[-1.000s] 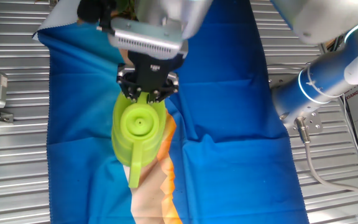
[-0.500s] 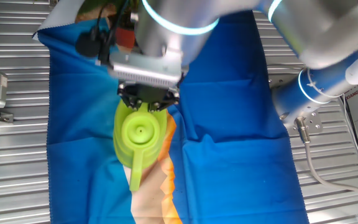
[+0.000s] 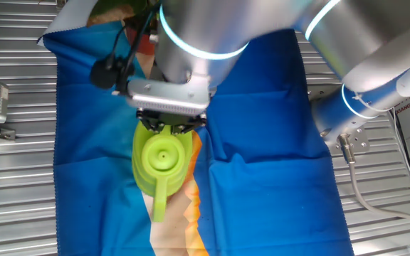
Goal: Water the plant
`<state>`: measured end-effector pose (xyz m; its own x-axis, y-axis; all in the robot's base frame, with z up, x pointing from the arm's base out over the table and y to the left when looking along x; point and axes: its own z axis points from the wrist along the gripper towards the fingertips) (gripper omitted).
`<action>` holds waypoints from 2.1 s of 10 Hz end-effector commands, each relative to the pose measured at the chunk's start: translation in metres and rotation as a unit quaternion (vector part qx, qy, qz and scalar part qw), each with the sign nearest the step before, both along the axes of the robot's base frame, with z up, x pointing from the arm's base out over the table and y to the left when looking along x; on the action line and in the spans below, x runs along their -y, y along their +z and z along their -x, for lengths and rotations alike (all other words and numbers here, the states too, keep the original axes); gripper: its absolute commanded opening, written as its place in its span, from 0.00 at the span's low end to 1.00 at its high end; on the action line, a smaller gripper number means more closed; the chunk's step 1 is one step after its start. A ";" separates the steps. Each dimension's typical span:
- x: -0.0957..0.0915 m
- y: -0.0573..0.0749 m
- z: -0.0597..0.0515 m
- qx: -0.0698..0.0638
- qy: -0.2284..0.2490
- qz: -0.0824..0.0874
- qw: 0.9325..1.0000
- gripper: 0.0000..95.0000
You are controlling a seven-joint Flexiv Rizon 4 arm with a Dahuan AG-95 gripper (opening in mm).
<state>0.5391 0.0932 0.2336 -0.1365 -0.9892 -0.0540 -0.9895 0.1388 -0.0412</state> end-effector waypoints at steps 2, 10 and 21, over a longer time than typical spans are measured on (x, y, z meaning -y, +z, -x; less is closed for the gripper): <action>-0.008 -0.002 0.004 0.002 0.040 0.001 0.999 0.00; -0.012 -0.009 0.010 -0.003 0.064 0.002 0.998 0.00; 0.000 -0.028 0.011 0.008 0.043 0.004 0.999 0.00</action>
<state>0.5283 0.0922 0.2040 -0.0516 -0.9975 -0.0476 -0.9967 0.0544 -0.0604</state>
